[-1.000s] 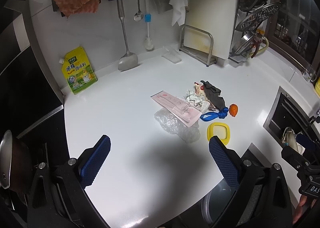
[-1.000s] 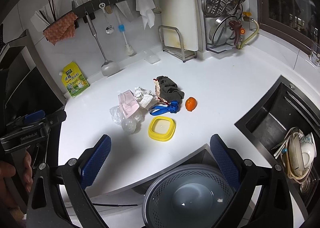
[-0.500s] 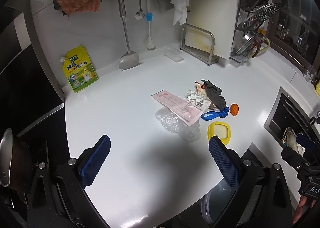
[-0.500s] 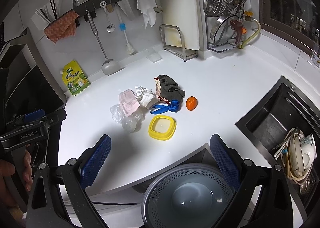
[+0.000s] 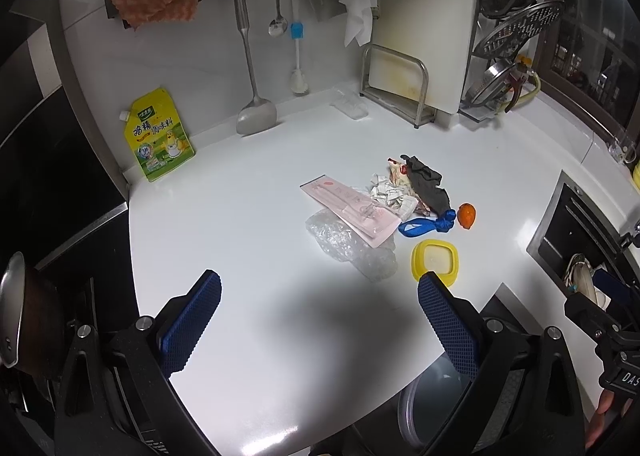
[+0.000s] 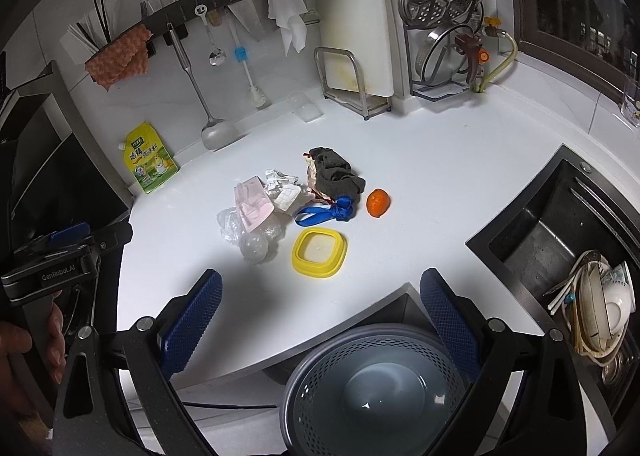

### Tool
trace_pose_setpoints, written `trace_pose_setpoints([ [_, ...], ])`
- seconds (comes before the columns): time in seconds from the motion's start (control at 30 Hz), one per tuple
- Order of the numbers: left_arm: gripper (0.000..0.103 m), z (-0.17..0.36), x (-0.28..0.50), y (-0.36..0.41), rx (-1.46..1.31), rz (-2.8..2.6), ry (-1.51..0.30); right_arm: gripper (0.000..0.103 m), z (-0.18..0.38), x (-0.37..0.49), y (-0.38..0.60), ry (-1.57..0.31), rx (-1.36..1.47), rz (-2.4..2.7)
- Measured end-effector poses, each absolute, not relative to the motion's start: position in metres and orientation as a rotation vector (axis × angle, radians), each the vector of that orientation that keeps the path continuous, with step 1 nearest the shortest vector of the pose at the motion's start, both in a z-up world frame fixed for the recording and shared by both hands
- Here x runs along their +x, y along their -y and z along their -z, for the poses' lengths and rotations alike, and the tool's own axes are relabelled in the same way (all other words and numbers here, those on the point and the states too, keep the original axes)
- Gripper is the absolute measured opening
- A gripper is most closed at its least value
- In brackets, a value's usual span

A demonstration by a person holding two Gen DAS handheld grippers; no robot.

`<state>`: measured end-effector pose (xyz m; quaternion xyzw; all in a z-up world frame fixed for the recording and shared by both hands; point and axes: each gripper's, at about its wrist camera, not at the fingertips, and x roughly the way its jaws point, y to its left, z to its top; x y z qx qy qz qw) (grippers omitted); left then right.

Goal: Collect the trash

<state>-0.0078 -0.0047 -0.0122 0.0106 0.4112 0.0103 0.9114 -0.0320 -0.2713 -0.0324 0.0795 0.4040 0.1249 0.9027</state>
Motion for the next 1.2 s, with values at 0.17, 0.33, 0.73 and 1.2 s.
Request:
trace_pose_setpoints([
  [0.17,0.097,0.014,-0.011,0.007,0.021,-0.031,-0.853,0.094,0.035,-0.035,0.275,-0.842,0.166,-0.268],
  [0.33,0.097,0.016,-0.020,0.011,0.012,-0.050,-0.862,0.094,0.037,-0.042,0.280,-0.845,0.162,-0.281],
  [0.73,0.097,0.027,-0.052,0.025,0.001,-0.087,-0.892,0.094,0.052,-0.066,0.295,-0.867,0.175,-0.314],
  [1.2,0.097,0.042,-0.032,0.011,0.006,-0.077,-0.938,0.094,0.069,-0.043,0.283,-0.908,0.200,-0.305],
])
